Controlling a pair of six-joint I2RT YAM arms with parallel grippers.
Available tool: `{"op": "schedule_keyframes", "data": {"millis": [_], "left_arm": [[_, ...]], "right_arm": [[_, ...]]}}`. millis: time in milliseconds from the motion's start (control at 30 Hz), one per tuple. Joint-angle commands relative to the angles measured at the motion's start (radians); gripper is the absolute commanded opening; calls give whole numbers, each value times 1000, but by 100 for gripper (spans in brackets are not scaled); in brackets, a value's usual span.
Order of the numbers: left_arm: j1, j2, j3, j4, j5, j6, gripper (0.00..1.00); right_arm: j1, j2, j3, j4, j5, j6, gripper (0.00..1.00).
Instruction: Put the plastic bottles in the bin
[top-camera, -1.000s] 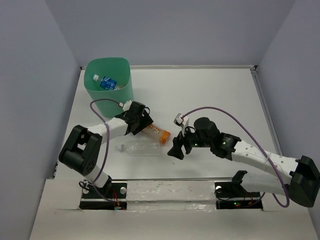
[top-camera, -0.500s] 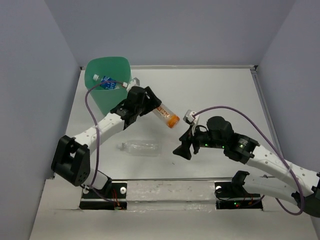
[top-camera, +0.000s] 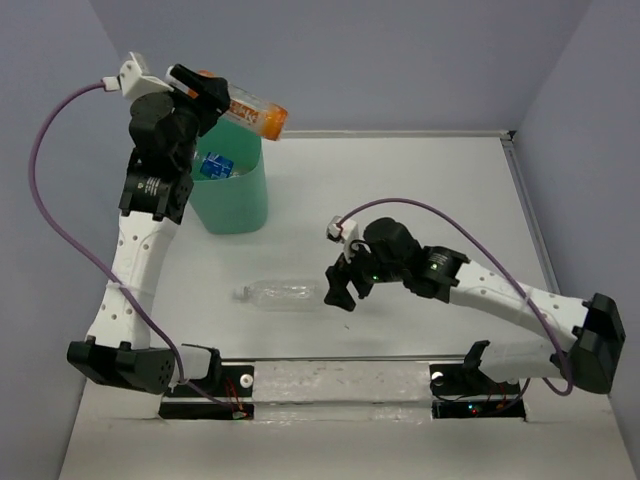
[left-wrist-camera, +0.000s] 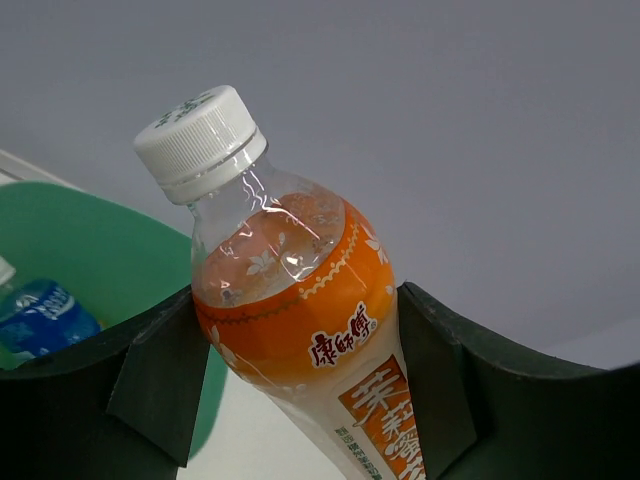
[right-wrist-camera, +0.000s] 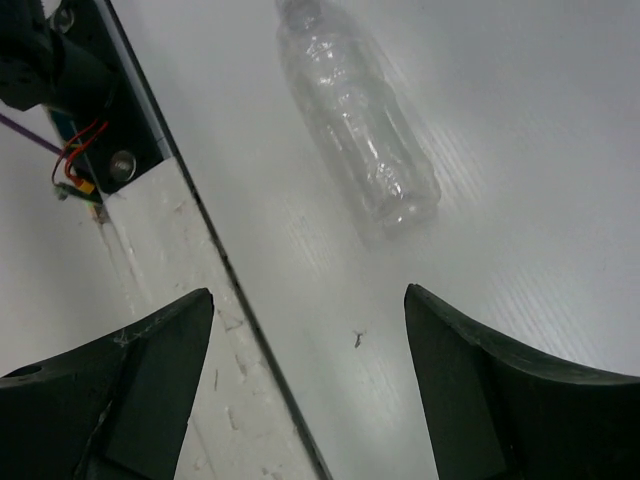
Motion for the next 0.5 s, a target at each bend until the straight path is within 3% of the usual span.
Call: {"op": "schedule_keyframes", "data": {"millis": [0, 133, 200, 467], "left_arm": [[104, -12, 41, -54, -92, 87, 46], [192, 17, 47, -50, -181, 126, 46], [200, 38, 47, -40, -306, 167, 46], [193, 101, -15, 92, -491, 296, 49]], "right_arm": [[43, 169, 190, 28, 65, -103, 85], [82, 369, 315, 8, 137, -203, 89], [106, 479, 443, -12, 173, -277, 94], [137, 789, 723, -142, 171, -393, 96]]}}
